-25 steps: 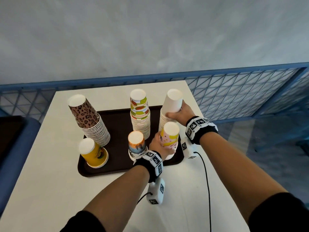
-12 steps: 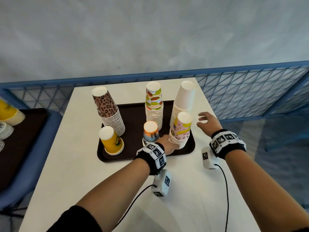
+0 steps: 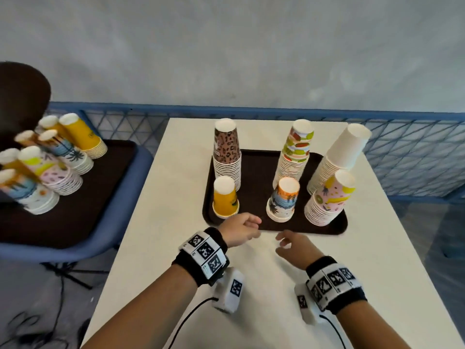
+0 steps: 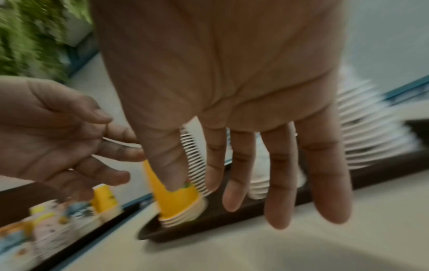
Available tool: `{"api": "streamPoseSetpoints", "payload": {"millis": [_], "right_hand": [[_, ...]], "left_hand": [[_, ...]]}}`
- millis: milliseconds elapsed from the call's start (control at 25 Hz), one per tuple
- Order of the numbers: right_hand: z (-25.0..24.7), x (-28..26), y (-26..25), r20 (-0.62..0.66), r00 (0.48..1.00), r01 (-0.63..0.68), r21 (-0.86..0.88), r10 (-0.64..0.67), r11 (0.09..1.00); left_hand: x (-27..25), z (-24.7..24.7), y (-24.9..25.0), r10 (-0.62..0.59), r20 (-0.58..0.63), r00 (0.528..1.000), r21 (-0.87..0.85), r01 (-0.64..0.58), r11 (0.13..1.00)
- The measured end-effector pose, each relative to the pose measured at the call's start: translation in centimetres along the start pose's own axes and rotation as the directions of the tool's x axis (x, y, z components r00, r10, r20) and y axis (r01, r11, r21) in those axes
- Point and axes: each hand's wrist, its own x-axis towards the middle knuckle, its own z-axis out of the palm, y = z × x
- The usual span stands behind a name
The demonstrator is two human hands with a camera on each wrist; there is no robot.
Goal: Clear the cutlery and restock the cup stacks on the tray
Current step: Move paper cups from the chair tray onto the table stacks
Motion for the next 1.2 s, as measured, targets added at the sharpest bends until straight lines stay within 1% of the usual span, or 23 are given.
{"api": "streamPoseSetpoints", "payload": {"millis": [40, 120, 160, 240, 280, 320, 360, 400, 440, 480, 520, 560, 600, 640, 720, 760, 800, 920, 960, 1040, 1080, 1120, 1200], "right_hand": [[1.3, 0.7, -2.8, 0.043, 0.997, 0.059, -0.025, -0.058, 0.998], [3.8, 2.4, -8.6, 0.1, 0.982, 0.166, -0.037, -0.162, 0.985], [5.1, 3.3, -11.5, 0.119, 0.972, 0.205, -0.032, -0.2, 0.978], [7.7, 4.9, -17.0, 0.152, 0.956, 0.258, -0.015, -0.253, 0.966], [8.7, 5.4, -19.0, 0.164, 0.95, 0.272, -0.012, -0.267, 0.962], [10.0, 6.1, -21.4, 0.181, 0.943, 0.286, -0.011, -0.279, 0.958], [11.4, 6.8, -23.8, 0.194, 0.939, 0.292, -0.009, -0.285, 0.956], [12.6, 7.4, -26.0, 0.206, 0.934, 0.301, -0.011, -0.292, 0.954], [13.9, 8.0, -28.0, 0.215, 0.928, 0.316, -0.017, -0.305, 0.949], [15.1, 8.7, -29.9, 0.22, 0.921, 0.333, -0.022, -0.321, 0.943], [16.2, 9.3, -31.7, 0.222, 0.915, 0.351, -0.023, -0.337, 0.936], [17.3, 10.0, -33.4, 0.22, 0.909, 0.368, -0.023, -0.354, 0.93], [18.0, 10.4, -34.6, 0.217, 0.905, 0.378, -0.02, -0.365, 0.925], [18.9, 10.9, -36.0, 0.219, 0.902, 0.383, -0.015, -0.371, 0.923], [20.2, 11.8, -38.4, 0.217, 0.897, 0.395, -0.002, -0.385, 0.919], [20.8, 12.1, -39.4, 0.216, 0.894, 0.4, 0.005, -0.392, 0.916], [21.3, 12.4, -40.3, 0.216, 0.893, 0.403, 0.009, -0.395, 0.915], [22.8, 13.2, -42.1, 0.204, 0.891, 0.407, 0.038, -0.406, 0.913], [23.1, 13.4, -42.4, 0.201, 0.891, 0.405, 0.049, -0.406, 0.913], [23.8, 14.0, -43.1, 0.194, 0.897, 0.396, 0.053, -0.398, 0.917], [24.0, 14.2, -43.3, 0.194, 0.9, 0.387, 0.053, -0.389, 0.921], [24.2, 14.4, -43.6, 0.198, 0.904, 0.375, 0.057, -0.379, 0.925], [24.7, 14.6, -43.9, 0.221, 0.909, 0.343, 0.086, -0.353, 0.936]], "left_hand": [[-1.2, -2.1, -1.5, 0.002, -0.042, 0.999, -0.03, -0.004, 1.0], [-3.2, -6.7, -5.6, -0.009, -0.175, 0.985, -0.096, -0.008, 0.995], [-4.2, -9.2, -8.0, -0.025, -0.259, 0.966, -0.126, -0.008, 0.992], [-6.2, -14.4, -12.4, -0.071, -0.427, 0.902, -0.173, -0.004, 0.985], [-7.0, -16.7, -14.4, -0.104, -0.519, 0.849, -0.176, 0.013, 0.984], [-7.9, -19.5, -16.3, -0.14, -0.625, 0.768, -0.173, 0.038, 0.984], [-9.0, -22.4, -18.0, -0.158, -0.732, 0.663, -0.169, 0.048, 0.984], [-9.9, -25.3, -19.5, -0.171, -0.813, 0.557, -0.177, 0.043, 0.983], [-10.8, -28.0, -20.9, -0.19, -0.867, 0.461, -0.192, 0.042, 0.98], [-11.4, -30.5, -22.2, -0.212, -0.901, 0.38, -0.207, 0.052, 0.977], [-12.0, -32.8, -23.3, -0.217, -0.923, 0.319, -0.209, 0.059, 0.976], [-12.2, -35.0, -24.0, -0.212, -0.938, 0.276, -0.205, 0.053, 0.977], [-12.2, -36.6, -24.5, -0.221, -0.941, 0.256, -0.218, 0.043, 0.975], [-12.1, -38.5, -25.0, -0.236, -0.94, 0.245, -0.236, 0.028, 0.971], [-11.0, -41.8, -26.4, -0.272, -0.928, 0.257, -0.28, 0.004, 0.96], [-10.3, -43.1, -27.3, -0.282, -0.92, 0.273, -0.295, -0.01, 0.955], [-9.6, -44.0, -28.1, -0.279, -0.914, 0.295, -0.303, -0.038, 0.952], [-8.1, -45.5, -29.2, -0.266, -0.875, 0.404, -0.333, -0.103, 0.937], [-7.8, -45.5, -29.2, -0.254, -0.873, 0.417, -0.319, -0.093, 0.943], [-7.6, -45.3, -29.0, -0.253, -0.87, 0.422, -0.292, -0.028, 0.956], [-7.8, -44.7, -28.4, -0.252, -0.863, 0.438, -0.281, 0.001, 0.96], [-7.8, -43.9, -28.2, -0.238, -0.855, 0.461, -0.26, 0.017, 0.965], [-7.8, -41.8, -27.5, -0.194, -0.813, 0.549, -0.229, 0.005, 0.973]]}}
